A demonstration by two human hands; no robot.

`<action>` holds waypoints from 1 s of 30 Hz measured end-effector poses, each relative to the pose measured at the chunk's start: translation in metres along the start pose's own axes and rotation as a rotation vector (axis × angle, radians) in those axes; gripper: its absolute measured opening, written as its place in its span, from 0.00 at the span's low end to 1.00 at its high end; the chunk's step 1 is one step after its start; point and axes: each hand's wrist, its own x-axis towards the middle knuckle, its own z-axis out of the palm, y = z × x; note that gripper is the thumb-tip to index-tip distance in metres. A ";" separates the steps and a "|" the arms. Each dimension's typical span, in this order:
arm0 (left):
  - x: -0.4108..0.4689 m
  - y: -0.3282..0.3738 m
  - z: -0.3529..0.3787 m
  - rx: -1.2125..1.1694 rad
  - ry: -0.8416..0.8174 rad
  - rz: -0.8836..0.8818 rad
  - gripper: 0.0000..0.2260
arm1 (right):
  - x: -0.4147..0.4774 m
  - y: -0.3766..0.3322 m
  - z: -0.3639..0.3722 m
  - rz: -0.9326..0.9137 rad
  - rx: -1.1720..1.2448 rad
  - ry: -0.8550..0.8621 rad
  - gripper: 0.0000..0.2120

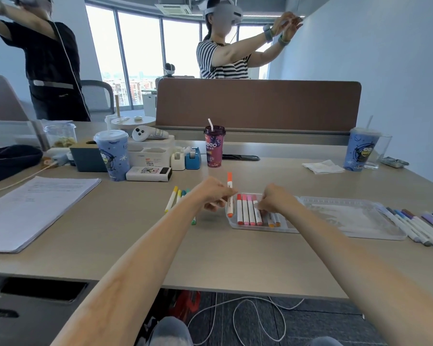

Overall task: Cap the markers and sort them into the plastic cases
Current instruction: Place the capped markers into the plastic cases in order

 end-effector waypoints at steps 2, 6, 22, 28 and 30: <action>0.000 0.000 0.002 0.003 0.000 0.002 0.12 | 0.001 0.001 0.001 0.004 0.005 -0.001 0.09; 0.001 0.002 0.005 0.012 -0.003 0.006 0.12 | 0.003 0.001 0.001 0.013 0.014 0.005 0.09; 0.011 0.009 0.018 0.096 -0.001 0.023 0.14 | 0.004 0.005 -0.005 0.037 0.124 -0.038 0.10; 0.012 0.010 0.019 0.101 0.006 0.020 0.15 | 0.006 0.006 -0.002 0.042 0.139 -0.008 0.09; 0.012 0.010 0.019 0.105 0.009 0.018 0.15 | 0.007 0.006 -0.002 0.042 0.146 -0.004 0.09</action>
